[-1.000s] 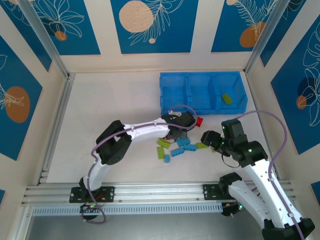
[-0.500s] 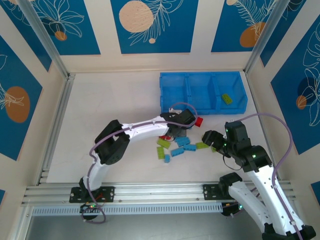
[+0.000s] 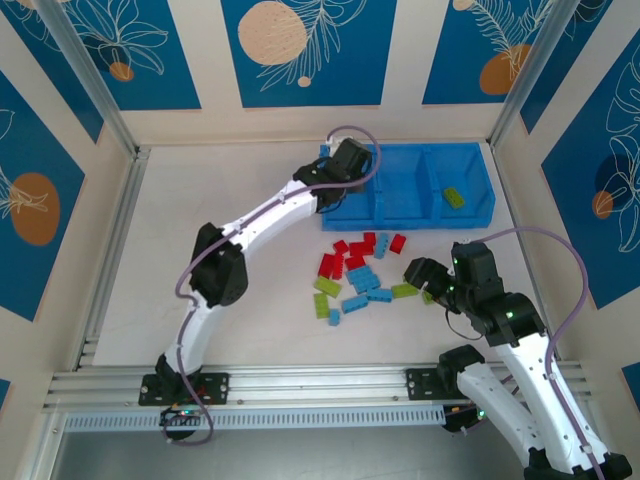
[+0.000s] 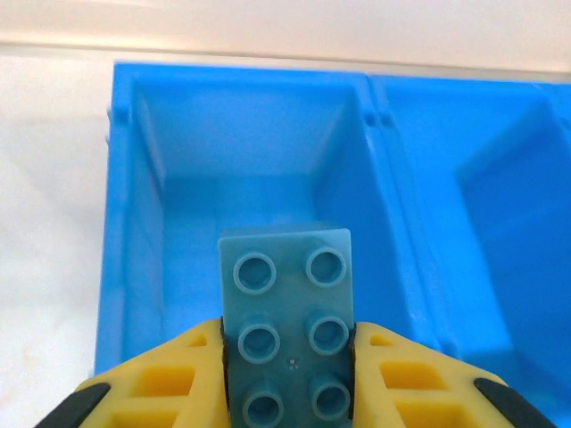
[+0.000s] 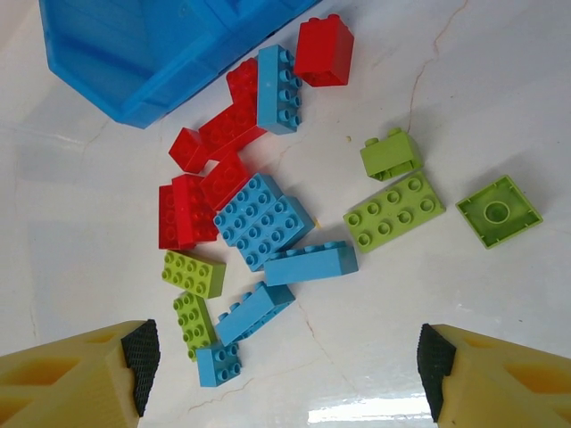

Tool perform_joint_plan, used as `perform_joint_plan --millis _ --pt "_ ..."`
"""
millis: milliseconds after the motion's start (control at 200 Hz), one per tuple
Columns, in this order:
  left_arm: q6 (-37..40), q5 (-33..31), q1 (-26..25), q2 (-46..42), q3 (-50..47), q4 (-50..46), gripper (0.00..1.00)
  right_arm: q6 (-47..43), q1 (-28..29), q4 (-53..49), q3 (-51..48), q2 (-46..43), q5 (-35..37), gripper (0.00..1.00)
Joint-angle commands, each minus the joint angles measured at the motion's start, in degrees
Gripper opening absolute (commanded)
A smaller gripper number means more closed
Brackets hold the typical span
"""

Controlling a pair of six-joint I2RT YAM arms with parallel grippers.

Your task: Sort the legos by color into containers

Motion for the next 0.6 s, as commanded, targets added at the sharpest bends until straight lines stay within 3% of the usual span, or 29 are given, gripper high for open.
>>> perform_joint_plan --millis 0,120,360,485,595 --pt "6.51 2.57 0.79 7.07 8.30 -0.76 0.26 0.66 0.55 -0.19 0.47 -0.42 1.01 0.79" --pt "6.66 4.51 1.35 10.12 13.78 -0.74 0.41 0.89 0.47 -0.16 0.25 -0.17 1.56 0.80" --pt "5.89 6.27 0.93 4.56 11.33 -2.30 0.60 3.63 0.39 0.12 0.73 4.77 5.21 0.79" --pt "6.84 6.64 -0.26 -4.38 1.58 -0.76 0.58 2.24 0.37 4.13 0.78 10.91 4.82 0.79" --pt "6.92 6.88 -2.45 -18.35 -18.33 7.40 0.56 0.18 -0.39 10.49 0.75 18.45 5.23 0.79"
